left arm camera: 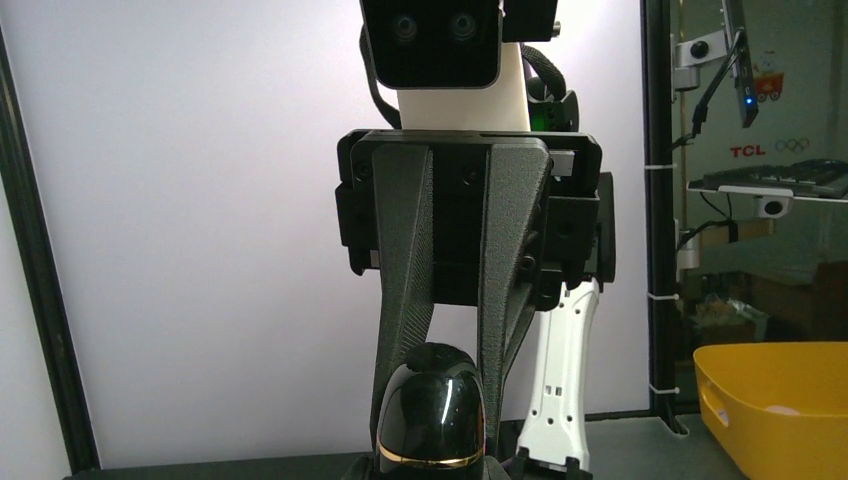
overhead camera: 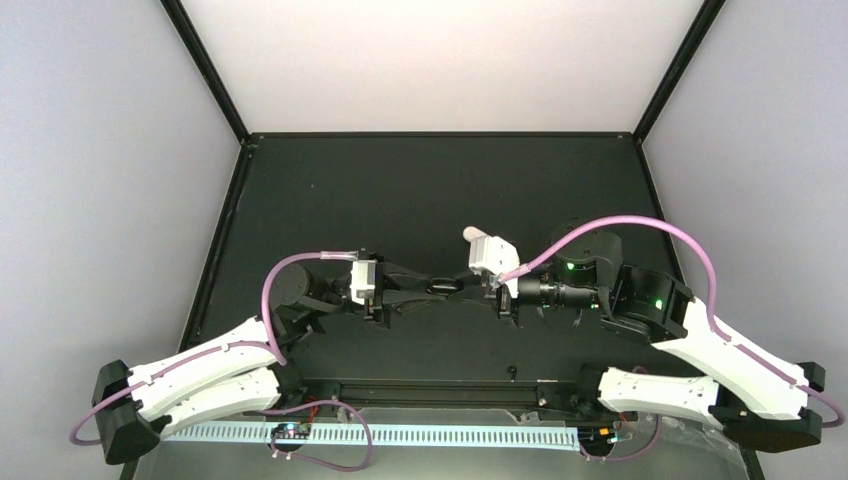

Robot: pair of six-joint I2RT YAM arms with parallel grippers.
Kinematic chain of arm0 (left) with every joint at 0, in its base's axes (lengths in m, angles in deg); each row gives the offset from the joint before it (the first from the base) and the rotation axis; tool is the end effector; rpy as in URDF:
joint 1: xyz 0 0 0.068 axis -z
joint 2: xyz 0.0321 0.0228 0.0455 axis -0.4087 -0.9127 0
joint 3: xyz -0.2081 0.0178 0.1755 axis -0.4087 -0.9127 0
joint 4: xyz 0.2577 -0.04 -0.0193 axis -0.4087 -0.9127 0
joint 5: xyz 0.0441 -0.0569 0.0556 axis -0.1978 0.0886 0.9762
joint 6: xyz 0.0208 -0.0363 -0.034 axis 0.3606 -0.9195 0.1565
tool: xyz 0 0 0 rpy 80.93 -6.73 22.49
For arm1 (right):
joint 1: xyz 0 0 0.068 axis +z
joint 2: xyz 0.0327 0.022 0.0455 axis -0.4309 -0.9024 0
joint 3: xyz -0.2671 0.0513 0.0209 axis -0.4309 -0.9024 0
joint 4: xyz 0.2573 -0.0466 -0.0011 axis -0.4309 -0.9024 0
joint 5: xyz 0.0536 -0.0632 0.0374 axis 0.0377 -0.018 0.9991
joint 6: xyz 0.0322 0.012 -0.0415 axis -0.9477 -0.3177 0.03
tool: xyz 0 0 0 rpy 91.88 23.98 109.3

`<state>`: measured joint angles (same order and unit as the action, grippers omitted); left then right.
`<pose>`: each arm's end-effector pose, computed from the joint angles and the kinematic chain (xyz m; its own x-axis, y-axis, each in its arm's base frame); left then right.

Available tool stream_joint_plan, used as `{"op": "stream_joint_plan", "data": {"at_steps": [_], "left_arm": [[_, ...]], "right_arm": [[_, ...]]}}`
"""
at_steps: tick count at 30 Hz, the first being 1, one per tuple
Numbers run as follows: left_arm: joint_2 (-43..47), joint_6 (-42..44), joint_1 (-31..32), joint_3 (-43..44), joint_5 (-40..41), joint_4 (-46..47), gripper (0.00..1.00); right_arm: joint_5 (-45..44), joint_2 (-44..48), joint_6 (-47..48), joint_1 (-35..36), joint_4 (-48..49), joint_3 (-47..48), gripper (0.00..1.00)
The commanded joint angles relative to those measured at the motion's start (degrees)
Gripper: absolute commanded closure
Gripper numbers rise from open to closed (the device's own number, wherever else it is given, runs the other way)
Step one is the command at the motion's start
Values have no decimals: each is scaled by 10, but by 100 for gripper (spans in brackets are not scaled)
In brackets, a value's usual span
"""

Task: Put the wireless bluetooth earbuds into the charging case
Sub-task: Open the charging case.

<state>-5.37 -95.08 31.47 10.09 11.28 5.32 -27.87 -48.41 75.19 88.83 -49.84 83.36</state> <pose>0.0907 -0.1662 0.3480 0.0962 -0.3223 -0.9418 0.9954 0.0283 0.0920 0.0683 0.1578 0.4357 0.0529 -0.2972 -0.9533 -0.9852 0.1406 -0.0984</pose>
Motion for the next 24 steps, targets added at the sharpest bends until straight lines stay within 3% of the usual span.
{"op": "stream_joint_plan", "data": {"at_steps": [1, 5, 10, 13, 15, 18, 21, 24], "left_arm": [[-7, -13, 4, 27, -5, 5, 83], [-13, -13, 4, 28, -9, 10, 98], [-14, -11, 4, 27, -5, 13, 98], [-13, -17, 4, 26, 1, 16, 80], [-13, -20, 4, 25, 1, 17, 75], [-14, -20, 4, 25, -4, 19, 81], [-17, -18, 3, 26, -13, 21, 98], [-17, -12, 4, 26, -15, 19, 98]], "right_arm": [[-65, -3, 23, 4, 8, -10, 99], [-65, -4, 30, 9, 6, -12, 99], [-53, -2, 33, 10, 2, -13, 99], [-56, 0, 35, 10, 1, -14, 99], [-61, 3, 37, 10, 1, -15, 99], [-62, 3, 38, 10, 1, -16, 99], [-59, 1, 39, 10, 0, -18, 99], [-58, 2, 36, 10, 1, -17, 92]]}}
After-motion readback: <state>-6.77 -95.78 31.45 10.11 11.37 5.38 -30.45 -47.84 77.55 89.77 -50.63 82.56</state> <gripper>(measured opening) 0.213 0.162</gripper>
